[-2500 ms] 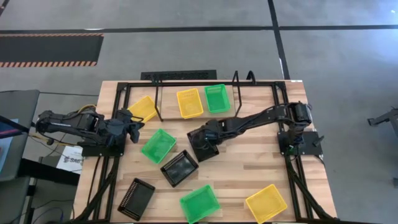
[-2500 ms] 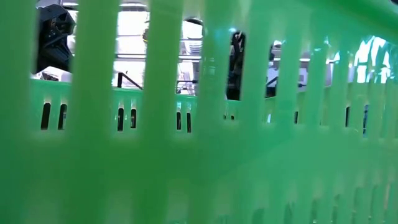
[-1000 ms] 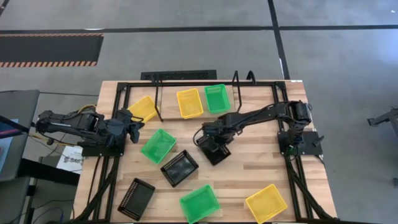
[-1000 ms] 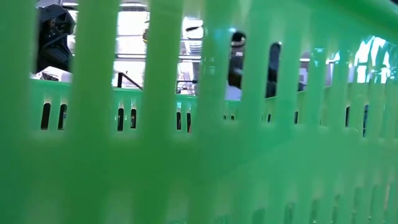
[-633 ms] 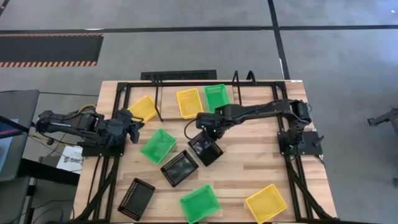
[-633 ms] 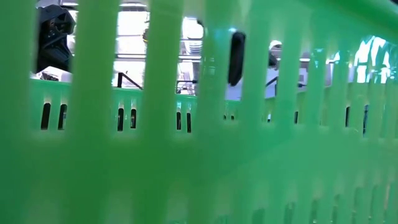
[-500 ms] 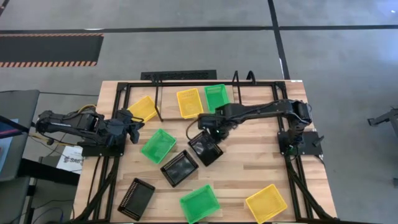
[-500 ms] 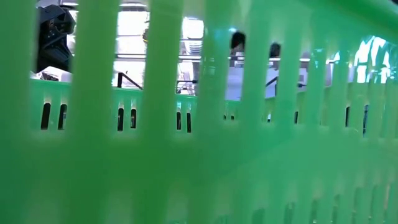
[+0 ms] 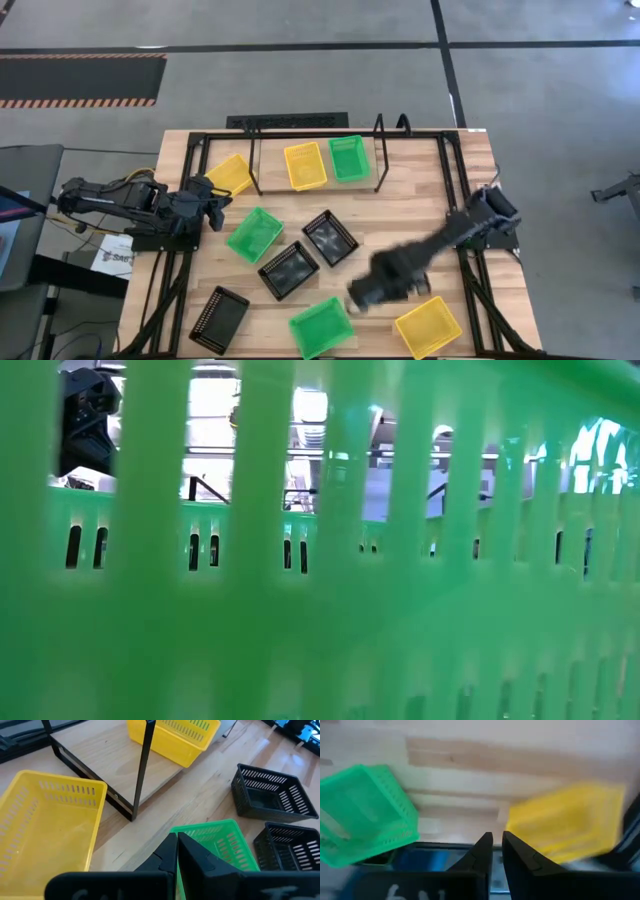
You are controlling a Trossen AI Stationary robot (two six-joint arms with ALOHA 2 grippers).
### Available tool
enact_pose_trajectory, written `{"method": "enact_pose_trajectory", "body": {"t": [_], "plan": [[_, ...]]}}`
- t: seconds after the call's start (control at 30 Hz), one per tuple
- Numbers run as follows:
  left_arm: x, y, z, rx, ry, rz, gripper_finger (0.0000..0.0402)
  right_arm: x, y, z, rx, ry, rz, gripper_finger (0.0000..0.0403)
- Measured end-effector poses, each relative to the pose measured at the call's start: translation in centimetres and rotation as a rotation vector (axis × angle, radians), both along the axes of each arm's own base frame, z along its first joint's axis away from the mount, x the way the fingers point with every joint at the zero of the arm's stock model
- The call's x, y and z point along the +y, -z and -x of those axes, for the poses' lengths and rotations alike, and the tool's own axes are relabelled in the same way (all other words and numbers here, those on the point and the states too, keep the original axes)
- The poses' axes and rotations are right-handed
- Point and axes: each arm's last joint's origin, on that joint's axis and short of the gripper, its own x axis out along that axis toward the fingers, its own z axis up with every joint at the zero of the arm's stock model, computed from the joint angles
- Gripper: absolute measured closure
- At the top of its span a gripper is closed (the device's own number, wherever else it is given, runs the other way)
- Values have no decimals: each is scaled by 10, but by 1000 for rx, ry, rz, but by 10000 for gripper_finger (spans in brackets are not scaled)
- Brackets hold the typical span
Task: Stack baskets on shelf by color
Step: Stack the bottom yellow bin on top of the yellow bin on the shelf
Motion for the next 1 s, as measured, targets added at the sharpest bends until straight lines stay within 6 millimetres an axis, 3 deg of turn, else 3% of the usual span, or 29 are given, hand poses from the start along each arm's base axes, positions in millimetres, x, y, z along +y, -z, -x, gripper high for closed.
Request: {"method": "enact_pose_trajectory", "body": {"t": [0.1,0.2,0.37,0.6,0.7,1.0], "plan": [[0,0,0,12,19,-22,401,38,3,18,-6,178,19,332],[0,0,0,10,29,-31,401,56,5,27,72,148,-80,312],[0,-2,-1,-7,29,-29,401,58,21,25,171,158,-47,250],[0,-2,-1,-6,28,-30,401,69,43,17,143,143,-18,165],[0,-2,-1,-4,29,-38,401,77,50,13,103,117,-28,157],[0,-2,-2,-8,38,-48,401,100,63,30,139,35,-14,165]]}}
